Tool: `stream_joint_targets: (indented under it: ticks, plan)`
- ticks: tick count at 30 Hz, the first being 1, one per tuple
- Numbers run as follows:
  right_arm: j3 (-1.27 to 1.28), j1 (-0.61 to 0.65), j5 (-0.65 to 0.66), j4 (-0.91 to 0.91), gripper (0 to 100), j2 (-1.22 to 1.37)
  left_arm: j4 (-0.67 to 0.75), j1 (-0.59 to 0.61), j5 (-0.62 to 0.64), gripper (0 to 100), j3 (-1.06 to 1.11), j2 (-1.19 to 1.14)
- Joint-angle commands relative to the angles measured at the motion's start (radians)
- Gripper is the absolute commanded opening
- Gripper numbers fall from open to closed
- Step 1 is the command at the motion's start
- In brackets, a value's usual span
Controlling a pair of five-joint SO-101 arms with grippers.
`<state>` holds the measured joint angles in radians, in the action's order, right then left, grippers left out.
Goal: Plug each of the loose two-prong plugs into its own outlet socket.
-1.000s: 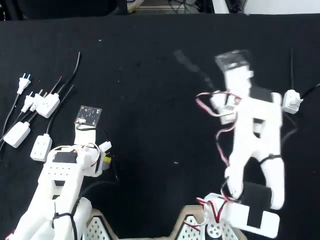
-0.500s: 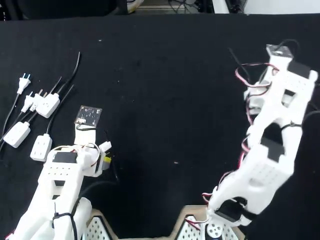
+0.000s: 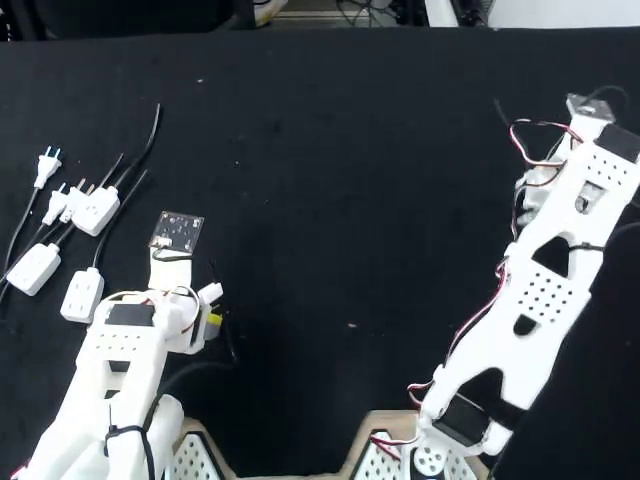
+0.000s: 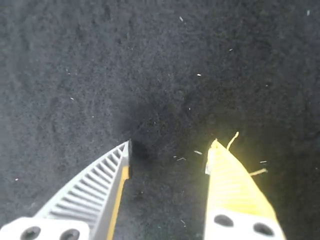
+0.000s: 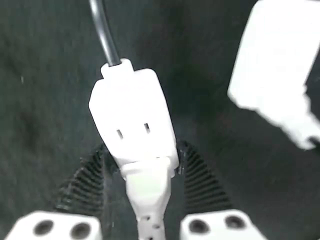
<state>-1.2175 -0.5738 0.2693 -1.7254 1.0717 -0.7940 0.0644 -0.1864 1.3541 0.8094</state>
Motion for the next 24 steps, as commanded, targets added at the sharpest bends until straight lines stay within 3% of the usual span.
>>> stream_joint_targets:
  ticks: [1, 9, 24]
  plan:
    - [-0.213, -0.015, -0.057, -0.018, 1.1, 0.039, 0.008, -0.002, -0.002, 25, -0.004, 0.011]
    - [-0.343, 0.005, -0.106, -0.009, 1.1, 0.17, 0.003, -0.002, -0.002, 25, -0.004, 0.009]
    - [-0.352, 0.005, -0.118, 0.112, 1.1, 0.24, 0.006, -0.001, -0.002, 25, 0.008, 0.011]
